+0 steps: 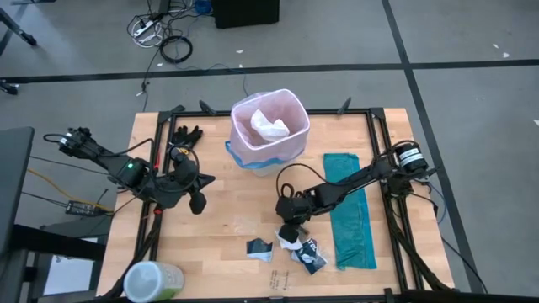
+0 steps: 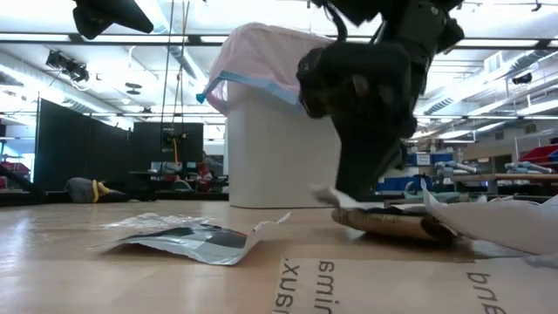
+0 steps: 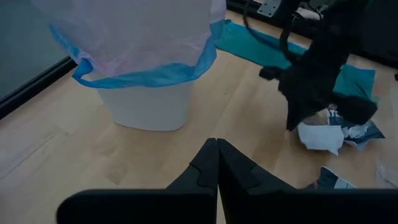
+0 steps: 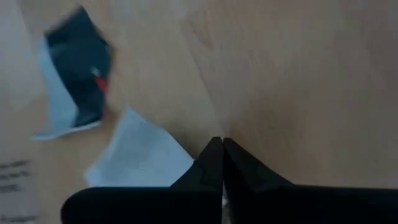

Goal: Place trash/remove bag and relplace
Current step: Put the white paper into the white trash bin

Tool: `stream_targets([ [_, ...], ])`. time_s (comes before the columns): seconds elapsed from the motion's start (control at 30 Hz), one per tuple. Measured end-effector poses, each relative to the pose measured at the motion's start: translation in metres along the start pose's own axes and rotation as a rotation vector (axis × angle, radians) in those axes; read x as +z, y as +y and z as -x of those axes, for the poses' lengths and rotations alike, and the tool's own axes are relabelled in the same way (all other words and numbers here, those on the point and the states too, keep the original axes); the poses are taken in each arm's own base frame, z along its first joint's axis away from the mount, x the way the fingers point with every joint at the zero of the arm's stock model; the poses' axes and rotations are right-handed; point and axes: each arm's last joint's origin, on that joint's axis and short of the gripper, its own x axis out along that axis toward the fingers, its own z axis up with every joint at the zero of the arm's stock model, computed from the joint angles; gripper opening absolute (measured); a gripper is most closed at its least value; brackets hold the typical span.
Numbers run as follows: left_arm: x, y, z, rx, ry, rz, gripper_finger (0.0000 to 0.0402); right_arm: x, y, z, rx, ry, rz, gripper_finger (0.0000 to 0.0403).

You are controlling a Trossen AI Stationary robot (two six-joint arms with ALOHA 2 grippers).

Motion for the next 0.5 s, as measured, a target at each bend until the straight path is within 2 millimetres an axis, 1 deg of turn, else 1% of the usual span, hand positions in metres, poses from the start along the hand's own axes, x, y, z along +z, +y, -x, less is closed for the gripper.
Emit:
stream_targets([
  [0.17,0.000,0.000,0.000,0.003,0.001,-0.004,0.0008,0.014,0.002,0.026,0.028,-0.063,0.021,0.0002],
  [0.27,0.000,0.000,0.000,0.002,0.001,-0.004,0.0008,0.018,0.004,0.036,0.106,-0.026,0.064,0.0022],
  [0.37,0.000,0.000,0.000,0.002,0.000,-0.003,0.0008,0.014,0.004,0.034,0.156,0.042,0.090,0.0068],
  [0.5,0.000,0.000,0.000,0.002,0.000,-0.004,0.0008,0.003,0.007,0.020,0.158,0.097,0.133,0.0156],
])
